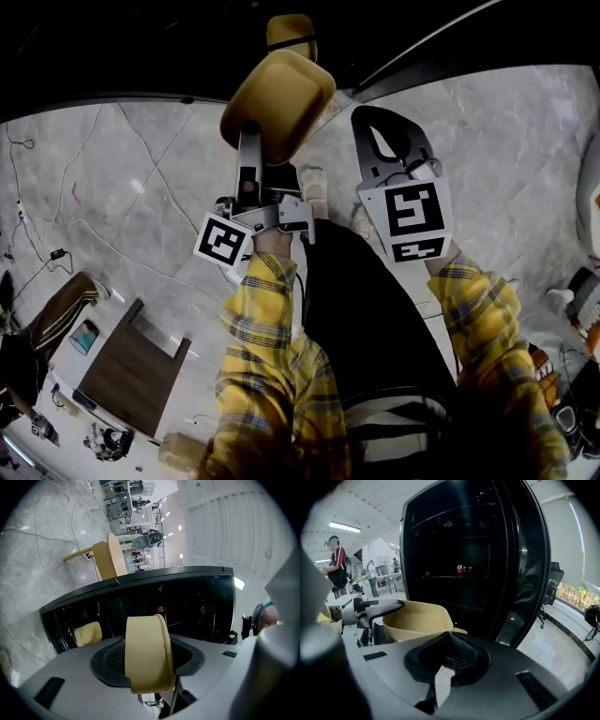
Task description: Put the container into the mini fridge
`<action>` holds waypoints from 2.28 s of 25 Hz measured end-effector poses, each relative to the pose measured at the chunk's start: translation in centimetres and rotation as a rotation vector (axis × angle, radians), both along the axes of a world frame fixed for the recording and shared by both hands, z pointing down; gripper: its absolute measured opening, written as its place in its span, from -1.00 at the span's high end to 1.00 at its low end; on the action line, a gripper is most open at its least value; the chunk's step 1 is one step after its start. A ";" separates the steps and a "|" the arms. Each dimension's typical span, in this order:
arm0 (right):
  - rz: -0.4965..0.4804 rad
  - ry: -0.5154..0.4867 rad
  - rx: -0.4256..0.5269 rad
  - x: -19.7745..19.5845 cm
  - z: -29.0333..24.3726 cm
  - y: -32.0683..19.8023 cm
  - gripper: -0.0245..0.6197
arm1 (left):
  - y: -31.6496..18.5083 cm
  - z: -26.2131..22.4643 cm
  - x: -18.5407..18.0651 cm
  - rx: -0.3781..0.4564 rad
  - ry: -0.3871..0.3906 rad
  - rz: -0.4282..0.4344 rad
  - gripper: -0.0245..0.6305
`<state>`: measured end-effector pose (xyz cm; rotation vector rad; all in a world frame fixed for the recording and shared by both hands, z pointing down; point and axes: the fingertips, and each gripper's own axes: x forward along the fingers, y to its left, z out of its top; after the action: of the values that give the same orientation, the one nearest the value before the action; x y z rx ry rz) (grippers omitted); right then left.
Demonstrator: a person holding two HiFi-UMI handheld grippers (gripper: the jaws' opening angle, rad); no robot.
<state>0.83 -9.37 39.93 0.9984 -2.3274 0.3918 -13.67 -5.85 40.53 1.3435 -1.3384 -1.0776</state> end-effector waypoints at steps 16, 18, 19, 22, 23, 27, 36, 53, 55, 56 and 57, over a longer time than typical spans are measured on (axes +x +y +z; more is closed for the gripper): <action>0.045 0.007 -0.031 -1.3 3.9 -2.0 0.84 | -8.7 3.4 -2.9 0.096 0.049 -0.155 0.27; 0.043 0.010 -0.036 -1.5 4.2 -1.8 0.84 | -9.2 3.8 -3.2 0.092 0.043 -0.153 0.27; 0.041 0.012 -0.038 -1.6 4.4 -1.8 0.84 | -9.4 4.1 -3.3 0.089 0.042 -0.154 0.27; 0.036 0.016 -0.045 -1.8 4.9 -1.9 0.84 | -9.7 5.1 -3.8 0.074 0.043 -0.168 0.27; 0.036 0.016 -0.047 -1.8 5.1 -2.0 0.84 | -9.8 5.3 -3.9 0.070 0.042 -0.172 0.27; 0.035 0.018 -0.051 -2.1 5.6 -2.2 0.84 | -10.0 5.9 -4.5 0.070 0.055 -0.192 0.27; 0.022 0.020 -0.070 -3.0 6.3 -1.7 0.84 | -10.0 7.6 -4.5 -0.068 -0.050 -0.184 0.27; 0.012 0.042 -0.080 -2.1 7.5 -2.0 0.84 | -11.5 12.1 -4.4 -0.382 0.031 -0.127 0.31; 0.009 0.038 -0.085 -2.3 7.6 -1.9 0.84 | -11.7 12.4 -4.4 -0.383 0.038 -0.125 0.31; 0.007 0.037 -0.087 -2.3 7.6 -1.8 0.84 | -11.8 12.4 -4.4 -0.379 0.042 -0.124 0.31; 0.006 0.036 -0.089 -2.4 7.6 -1.8 0.84 | -12.0 12.4 -4.4 -0.374 0.046 -0.121 0.31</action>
<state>-1.57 -11.19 47.54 0.9620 -2.2554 0.4713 -18.04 -17.82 52.90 0.9673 -1.5140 -0.8760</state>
